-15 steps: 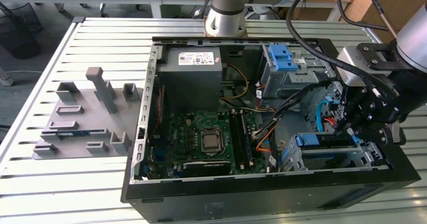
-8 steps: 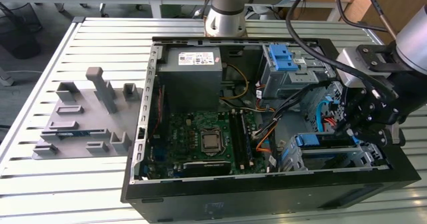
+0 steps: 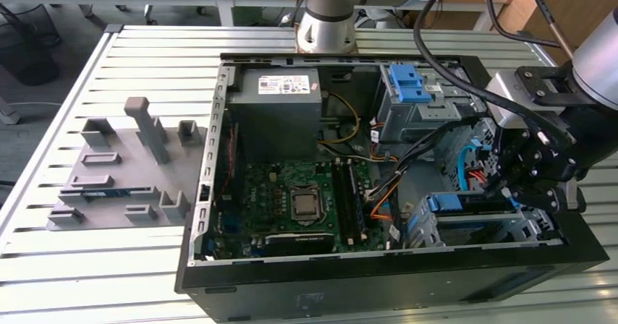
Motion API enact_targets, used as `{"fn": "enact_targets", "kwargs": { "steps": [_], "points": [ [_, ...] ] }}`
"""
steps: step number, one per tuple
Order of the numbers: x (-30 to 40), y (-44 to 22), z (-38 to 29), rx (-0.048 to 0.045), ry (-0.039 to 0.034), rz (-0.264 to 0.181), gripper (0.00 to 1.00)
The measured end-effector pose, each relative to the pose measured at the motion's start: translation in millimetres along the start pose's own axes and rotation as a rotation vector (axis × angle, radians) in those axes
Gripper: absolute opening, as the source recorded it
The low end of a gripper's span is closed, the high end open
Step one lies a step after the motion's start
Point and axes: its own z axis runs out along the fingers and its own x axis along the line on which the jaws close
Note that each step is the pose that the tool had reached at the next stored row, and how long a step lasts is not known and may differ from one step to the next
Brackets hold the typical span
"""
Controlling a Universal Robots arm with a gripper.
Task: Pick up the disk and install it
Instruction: 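Insert the first disk wire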
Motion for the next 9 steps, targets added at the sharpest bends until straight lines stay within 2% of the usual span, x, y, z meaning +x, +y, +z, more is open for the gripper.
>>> {"fn": "enact_targets", "kwargs": {
  "steps": [9],
  "points": [
    [0.3,0.0,3.8,0.0000,-0.0001,0.000,0.16]
  ]
}}
